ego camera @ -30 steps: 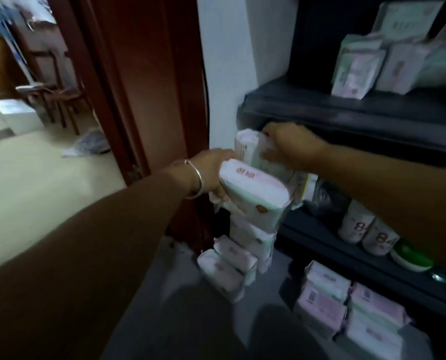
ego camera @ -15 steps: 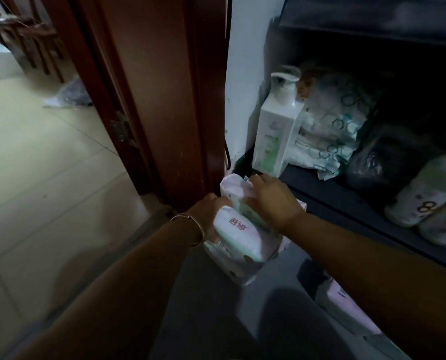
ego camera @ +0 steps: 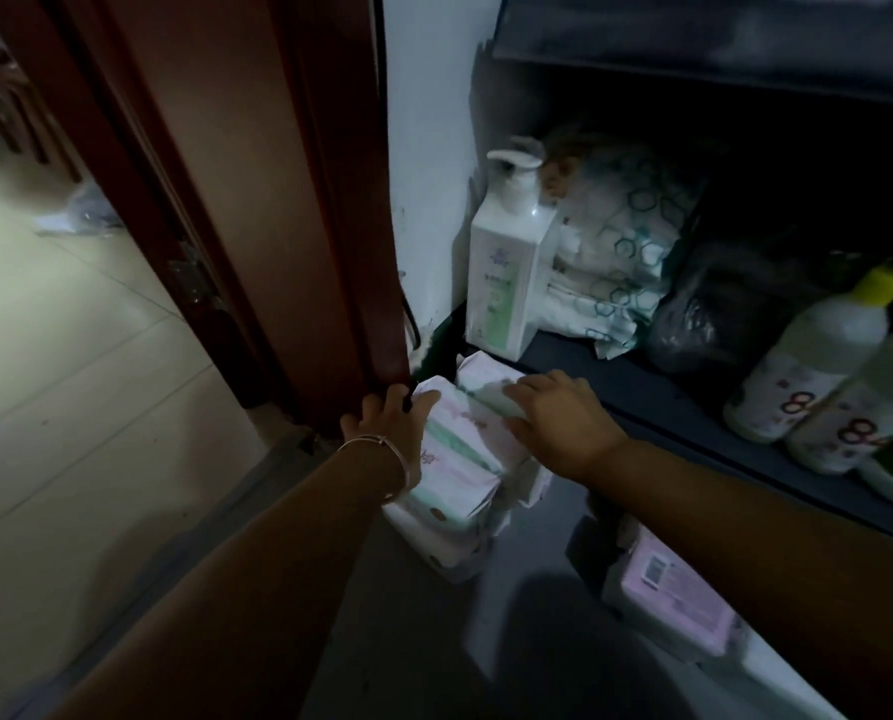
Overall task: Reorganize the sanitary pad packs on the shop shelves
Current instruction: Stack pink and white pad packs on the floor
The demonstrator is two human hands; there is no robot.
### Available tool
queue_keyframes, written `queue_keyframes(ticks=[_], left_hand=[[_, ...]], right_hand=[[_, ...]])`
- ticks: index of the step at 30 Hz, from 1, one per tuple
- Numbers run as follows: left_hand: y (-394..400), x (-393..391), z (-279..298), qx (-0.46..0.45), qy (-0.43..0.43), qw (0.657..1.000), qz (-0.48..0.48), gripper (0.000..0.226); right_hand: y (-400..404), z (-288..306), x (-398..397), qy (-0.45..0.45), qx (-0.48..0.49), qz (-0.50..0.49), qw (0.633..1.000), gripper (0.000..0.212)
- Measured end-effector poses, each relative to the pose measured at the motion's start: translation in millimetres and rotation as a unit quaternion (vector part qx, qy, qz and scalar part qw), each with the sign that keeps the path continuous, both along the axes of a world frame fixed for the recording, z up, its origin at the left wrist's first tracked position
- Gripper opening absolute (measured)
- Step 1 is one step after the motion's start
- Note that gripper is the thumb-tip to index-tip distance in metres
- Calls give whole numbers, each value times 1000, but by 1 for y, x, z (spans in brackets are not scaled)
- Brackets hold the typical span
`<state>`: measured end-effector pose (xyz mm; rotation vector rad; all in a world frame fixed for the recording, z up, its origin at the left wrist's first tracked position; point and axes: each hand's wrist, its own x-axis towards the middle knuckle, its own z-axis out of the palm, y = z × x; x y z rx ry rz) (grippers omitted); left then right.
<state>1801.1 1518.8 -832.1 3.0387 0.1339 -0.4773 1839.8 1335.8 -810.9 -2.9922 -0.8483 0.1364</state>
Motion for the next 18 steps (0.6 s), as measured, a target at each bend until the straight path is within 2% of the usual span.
queue_keyframes(ticks=[4, 12, 18], left_hand=[[-32, 6, 42, -8, -19, 999, -48, 77], [-140, 14, 163, -168, -81, 968, -166, 50], [-229, 17, 258, -201, -188, 933, -233, 40]], right_hand=[[-34, 39, -9, -2, 5, -25, 1000, 41], [-139, 149, -42, -50, 30, -74, 996, 24], [-226, 228, -66, -121, 40, -137, 982, 35]])
